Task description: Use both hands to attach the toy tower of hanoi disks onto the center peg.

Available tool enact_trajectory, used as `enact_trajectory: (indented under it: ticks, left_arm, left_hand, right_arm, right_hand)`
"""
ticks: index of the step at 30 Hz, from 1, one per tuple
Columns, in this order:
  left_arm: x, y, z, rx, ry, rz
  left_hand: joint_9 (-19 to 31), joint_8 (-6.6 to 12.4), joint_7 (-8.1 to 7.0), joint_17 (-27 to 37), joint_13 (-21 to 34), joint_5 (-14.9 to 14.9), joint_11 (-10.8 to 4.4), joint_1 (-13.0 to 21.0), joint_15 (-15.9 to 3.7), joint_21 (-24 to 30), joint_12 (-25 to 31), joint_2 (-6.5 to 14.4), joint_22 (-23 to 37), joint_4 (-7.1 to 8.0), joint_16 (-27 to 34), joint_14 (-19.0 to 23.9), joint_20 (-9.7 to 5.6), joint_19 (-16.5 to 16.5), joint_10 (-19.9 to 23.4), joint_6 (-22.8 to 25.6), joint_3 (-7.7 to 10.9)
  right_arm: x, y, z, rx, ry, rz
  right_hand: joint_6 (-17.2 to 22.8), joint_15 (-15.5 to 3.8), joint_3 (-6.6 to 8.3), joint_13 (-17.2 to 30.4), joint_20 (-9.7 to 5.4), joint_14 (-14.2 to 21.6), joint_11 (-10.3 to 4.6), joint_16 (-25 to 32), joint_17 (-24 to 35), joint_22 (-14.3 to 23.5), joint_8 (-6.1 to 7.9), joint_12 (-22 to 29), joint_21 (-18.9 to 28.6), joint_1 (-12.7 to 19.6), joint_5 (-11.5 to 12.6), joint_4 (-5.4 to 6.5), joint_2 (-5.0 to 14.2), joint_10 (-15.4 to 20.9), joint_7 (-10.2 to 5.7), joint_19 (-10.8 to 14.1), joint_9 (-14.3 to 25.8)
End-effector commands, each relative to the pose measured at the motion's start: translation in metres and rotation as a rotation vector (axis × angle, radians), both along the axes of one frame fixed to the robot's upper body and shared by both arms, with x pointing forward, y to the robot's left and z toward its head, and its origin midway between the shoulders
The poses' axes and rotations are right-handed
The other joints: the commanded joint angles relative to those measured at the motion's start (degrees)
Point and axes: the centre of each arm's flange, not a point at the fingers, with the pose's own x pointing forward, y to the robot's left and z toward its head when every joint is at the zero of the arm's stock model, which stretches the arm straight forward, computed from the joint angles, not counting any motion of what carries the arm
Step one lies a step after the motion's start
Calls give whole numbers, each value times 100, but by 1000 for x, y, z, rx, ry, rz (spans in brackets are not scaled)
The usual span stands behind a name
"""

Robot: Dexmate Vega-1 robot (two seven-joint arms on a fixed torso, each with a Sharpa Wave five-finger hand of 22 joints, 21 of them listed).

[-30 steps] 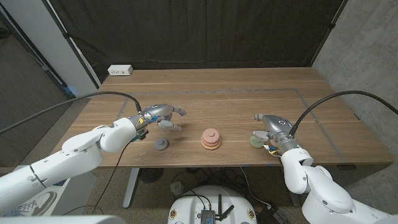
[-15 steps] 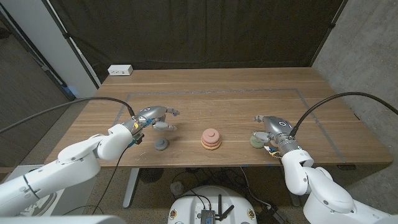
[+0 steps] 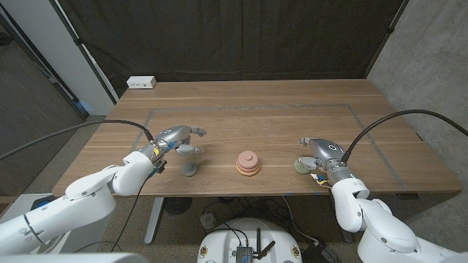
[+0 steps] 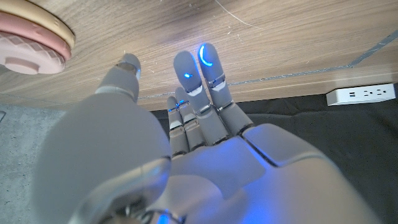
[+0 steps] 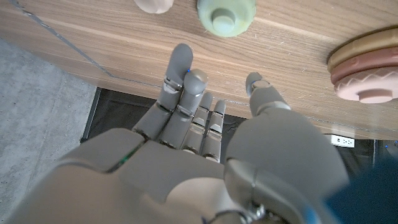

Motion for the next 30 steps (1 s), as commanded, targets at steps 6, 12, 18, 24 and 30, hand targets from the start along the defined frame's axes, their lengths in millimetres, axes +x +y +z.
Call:
enact_trajectory:
  ticks: [6, 12, 18, 24, 30]
  left_arm:
    - [3, 3, -7, -29, 4, -1]
    - [3, 6, -6, -40, 0, 6]
    - [2, 9, -4, -48, -6, 14]
    - [2, 10, -1, -51, -13, 14]
    - [3, 10, 0, -54, -16, 13]
  left_hand:
    - [10, 5, -10, 25, 21, 42, -28, 14, -389, 34, 1, 62, 21, 10, 20, 43, -795, 59, 38, 72, 36]
    - [12, -8, -15, 26, 25, 49, -29, 14, -389, 34, -7, 64, 19, 10, 16, 38, -794, 59, 47, 79, 43]
    - [13, -12, -21, 28, 30, 55, -46, 5, -389, 34, -9, 74, 18, 17, 16, 41, -791, 61, 65, 98, 49]
    - [14, -15, -19, 32, 35, 62, -33, -2, -390, 34, -11, 85, 17, 22, 17, 44, -792, 64, 80, 117, 56]
    - [16, -22, -18, 30, 46, 72, -31, -14, -389, 31, -1, 104, 14, 28, 8, 40, -790, 63, 129, 145, 69]
  right_arm:
    - [-1, 4, -1, -19, 15, -12]
    - [1, 6, 1, -31, 45, -19]
    - [1, 8, 2, -44, 59, -23]
    - [3, 9, 0, -64, 102, -44]
    - [3, 9, -4, -70, 107, -56]
  right_hand:
    - [-17, -343, -13, 9, -630, -34, -2, -11, -1, 16, -15, -8, -18, 42, 24, 15, -23, -67, 17, -59, 28]
    - [-158, -343, -39, -3, -620, -142, 21, -102, -67, 12, -74, -36, -42, 2, 18, 24, -71, -204, 95, -113, 30]
    - [-307, -344, -99, -23, -620, -216, 22, -160, -120, 8, -125, -14, -75, -52, -10, 25, -162, -210, 170, -175, 33]
    - [-515, -343, -159, -50, -619, -338, 98, -262, -223, 9, -184, -78, -106, -76, -50, 24, -239, -520, 232, -239, 42]
    - [-561, -342, -189, -58, -618, -386, 103, -308, -280, 9, -187, -60, -123, -91, -69, 30, -262, -558, 250, -275, 42]
